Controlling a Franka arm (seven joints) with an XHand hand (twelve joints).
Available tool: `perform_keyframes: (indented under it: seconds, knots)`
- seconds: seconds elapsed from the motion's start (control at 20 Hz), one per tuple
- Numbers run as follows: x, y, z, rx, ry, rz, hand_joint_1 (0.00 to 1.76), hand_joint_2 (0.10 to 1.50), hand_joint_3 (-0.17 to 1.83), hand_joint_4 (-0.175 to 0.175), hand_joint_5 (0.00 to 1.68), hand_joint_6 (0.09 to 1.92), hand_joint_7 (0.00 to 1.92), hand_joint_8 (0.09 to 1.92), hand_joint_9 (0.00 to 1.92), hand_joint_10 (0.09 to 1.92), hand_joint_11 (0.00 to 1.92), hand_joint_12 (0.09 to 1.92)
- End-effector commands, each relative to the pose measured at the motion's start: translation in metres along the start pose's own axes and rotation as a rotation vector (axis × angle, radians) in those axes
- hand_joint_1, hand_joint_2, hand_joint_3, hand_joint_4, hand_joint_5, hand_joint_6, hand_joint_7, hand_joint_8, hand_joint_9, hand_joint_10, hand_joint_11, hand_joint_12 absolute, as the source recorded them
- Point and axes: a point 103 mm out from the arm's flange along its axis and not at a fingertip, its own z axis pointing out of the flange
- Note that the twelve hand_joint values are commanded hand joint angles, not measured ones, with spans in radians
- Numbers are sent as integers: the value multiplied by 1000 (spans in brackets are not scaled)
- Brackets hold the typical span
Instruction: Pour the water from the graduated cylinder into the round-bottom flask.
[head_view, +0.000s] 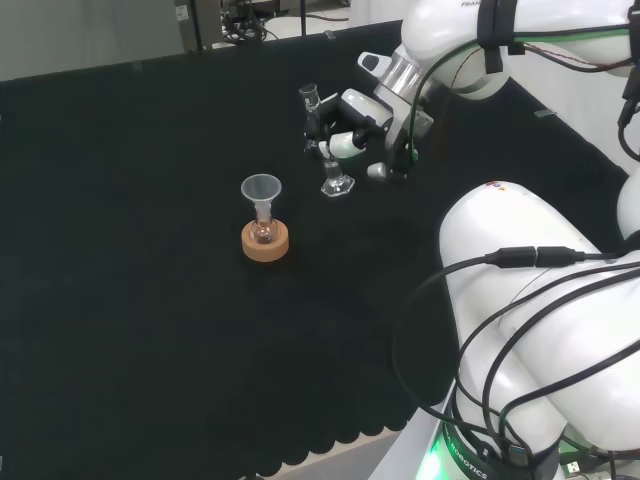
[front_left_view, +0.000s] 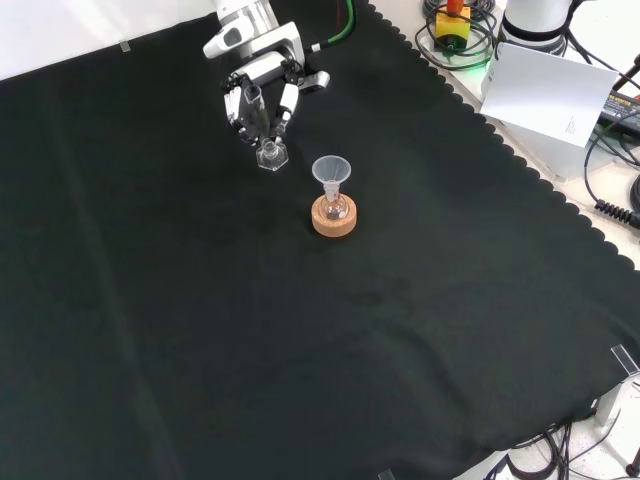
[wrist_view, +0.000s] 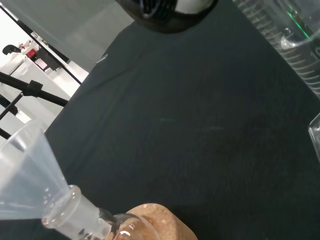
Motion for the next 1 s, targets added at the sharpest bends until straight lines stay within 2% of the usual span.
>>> perform_keyframes:
  seconds: [0.05,0.3,0.7,1.0]
  knots:
    - [9,-12,-12,32,-48,6,1283,1050,-2,-175,1102,792,1144,773,1557,87,1205,860]
    - [21,-22,-24,75,-107,2,1285,1045,-3,-175,1114,772,1158,750,1566,87,1212,847]
    - [35,-41,-34,193,-203,2,1286,1042,-3,-175,1121,761,1165,738,1575,87,1221,841]
    - [39,-57,-31,353,-343,20,1288,1037,-4,-175,1134,739,1181,712,1591,87,1229,832]
